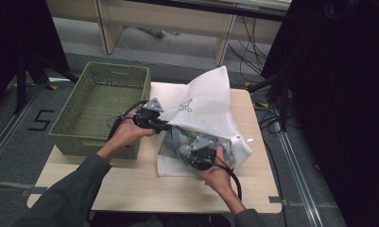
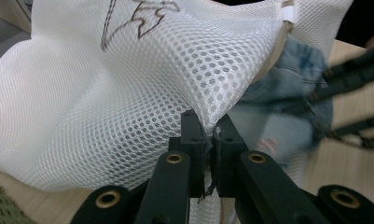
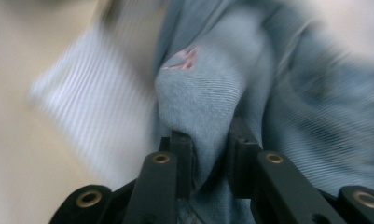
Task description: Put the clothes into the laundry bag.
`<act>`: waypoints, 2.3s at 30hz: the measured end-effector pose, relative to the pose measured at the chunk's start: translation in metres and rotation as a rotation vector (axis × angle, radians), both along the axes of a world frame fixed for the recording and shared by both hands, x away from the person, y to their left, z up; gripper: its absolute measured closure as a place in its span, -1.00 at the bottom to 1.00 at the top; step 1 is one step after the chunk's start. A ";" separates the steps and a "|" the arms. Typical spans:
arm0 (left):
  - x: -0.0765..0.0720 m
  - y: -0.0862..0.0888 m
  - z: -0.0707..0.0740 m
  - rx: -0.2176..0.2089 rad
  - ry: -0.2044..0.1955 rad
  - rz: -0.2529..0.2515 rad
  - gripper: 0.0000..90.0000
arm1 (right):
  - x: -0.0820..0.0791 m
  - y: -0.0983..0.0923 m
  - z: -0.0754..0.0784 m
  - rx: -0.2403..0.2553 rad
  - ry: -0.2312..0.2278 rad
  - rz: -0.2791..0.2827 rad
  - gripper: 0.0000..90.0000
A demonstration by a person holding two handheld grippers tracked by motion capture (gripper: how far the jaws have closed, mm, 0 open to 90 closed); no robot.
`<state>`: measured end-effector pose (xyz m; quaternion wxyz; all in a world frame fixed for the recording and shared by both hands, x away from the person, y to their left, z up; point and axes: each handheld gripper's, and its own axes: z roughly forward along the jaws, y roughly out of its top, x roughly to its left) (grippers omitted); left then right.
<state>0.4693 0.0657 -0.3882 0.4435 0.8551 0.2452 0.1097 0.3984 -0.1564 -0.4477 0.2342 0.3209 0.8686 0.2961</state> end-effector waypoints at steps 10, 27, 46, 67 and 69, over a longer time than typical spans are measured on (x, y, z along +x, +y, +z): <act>0.000 -0.004 -0.008 0.044 0.006 -0.026 0.85 | 0.054 0.007 -0.015 0.076 0.002 -0.092 0.70; -0.057 -0.001 -0.018 0.022 -0.043 -0.038 0.28 | 0.055 -0.001 -0.019 0.141 0.032 -0.094 0.63; -0.064 -0.030 -0.118 0.217 0.074 -0.107 0.70 | 0.049 -0.005 -0.013 0.161 0.051 -0.088 0.62; -0.083 -0.015 -0.111 0.266 0.136 -0.172 0.86 | 0.062 0.013 -0.034 -0.017 -0.018 -0.104 0.65; -0.081 -0.015 -0.111 0.275 0.130 -0.180 0.86 | 0.068 0.009 -0.034 0.008 -0.025 -0.117 0.61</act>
